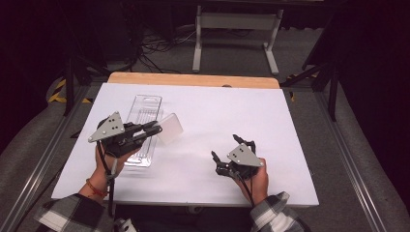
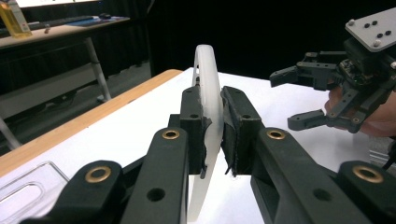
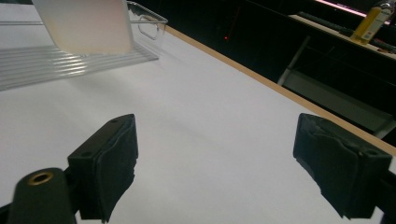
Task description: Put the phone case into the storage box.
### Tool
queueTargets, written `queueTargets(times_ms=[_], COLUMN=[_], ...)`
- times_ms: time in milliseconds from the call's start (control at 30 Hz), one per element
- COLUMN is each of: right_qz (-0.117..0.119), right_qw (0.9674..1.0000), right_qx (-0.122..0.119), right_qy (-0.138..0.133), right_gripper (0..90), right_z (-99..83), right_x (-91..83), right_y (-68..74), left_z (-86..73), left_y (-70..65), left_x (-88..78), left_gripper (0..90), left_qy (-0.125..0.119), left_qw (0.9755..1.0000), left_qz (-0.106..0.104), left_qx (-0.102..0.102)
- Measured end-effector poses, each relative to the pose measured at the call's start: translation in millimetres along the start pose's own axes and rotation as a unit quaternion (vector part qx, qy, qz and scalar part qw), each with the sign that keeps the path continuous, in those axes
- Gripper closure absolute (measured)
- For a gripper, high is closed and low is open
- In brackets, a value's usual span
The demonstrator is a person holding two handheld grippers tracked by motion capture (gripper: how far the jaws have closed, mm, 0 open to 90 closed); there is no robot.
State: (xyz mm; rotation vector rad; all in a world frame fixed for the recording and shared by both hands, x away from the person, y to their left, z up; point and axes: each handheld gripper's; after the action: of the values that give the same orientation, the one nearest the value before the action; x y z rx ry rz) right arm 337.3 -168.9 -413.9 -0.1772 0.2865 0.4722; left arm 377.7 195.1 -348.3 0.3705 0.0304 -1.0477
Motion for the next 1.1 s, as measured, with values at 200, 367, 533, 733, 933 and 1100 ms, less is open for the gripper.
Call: queueTargets(times_ms=[200, 367, 533, 733, 933, 1100], right_qz=[-0.004, -0.004, -0.006, -0.007, -0.005, -0.003], right_qw=[0.9999, 0.9997, 0.9997, 0.9998, 0.9999, 0.9999], right_qx=[0.011, 0.018, 0.022, 0.019, 0.016, 0.015], right_qy=[-0.006, -0.014, -0.007, 0.000, 0.004, 0.005], right_gripper=[17.8, 18.6, 18.3, 18.4, 18.8, 19.2], right_z=[-2.9, -4.2, -7.9, -10.3, -11.0, -11.5], right_x=[-11.8, -21.3, -22.6, -18.8, -17.0, -16.1], right_y=[-13.3, -19.7, -24.4, -25.8, -25.4, -25.0], left_z=[0.2, 0.4, 0.9, 0.9, 0.6, 1.0], left_y=[2.3, 4.9, 7.3, 10.9, 14.4, 16.5], left_x=[-3.7, -6.3, -8.4, -12.2, -16.6, -20.3], left_gripper=[79.9, 79.9, 79.9, 79.9, 79.9, 79.9], left_qy=[-0.005, -0.011, -0.008, -0.007, -0.010, -0.008], left_qw=[1.0000, 0.9999, 0.9999, 0.9998, 0.9996, 0.9994], left_qz=[0.005, 0.010, 0.013, 0.018, 0.027, 0.033], left_qx=[0.003, 0.002, 0.005, 0.006, 0.006, 0.010])
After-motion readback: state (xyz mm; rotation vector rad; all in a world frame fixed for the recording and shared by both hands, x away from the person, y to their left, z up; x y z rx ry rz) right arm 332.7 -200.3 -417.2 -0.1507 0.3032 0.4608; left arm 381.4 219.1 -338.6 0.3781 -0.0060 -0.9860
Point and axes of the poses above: each handheld gripper's, and its own axes: x roughly forward along the jaws, z roughly out of its top, y roughly to its left, and after that the axes turned 13 degrees about x, right-handed
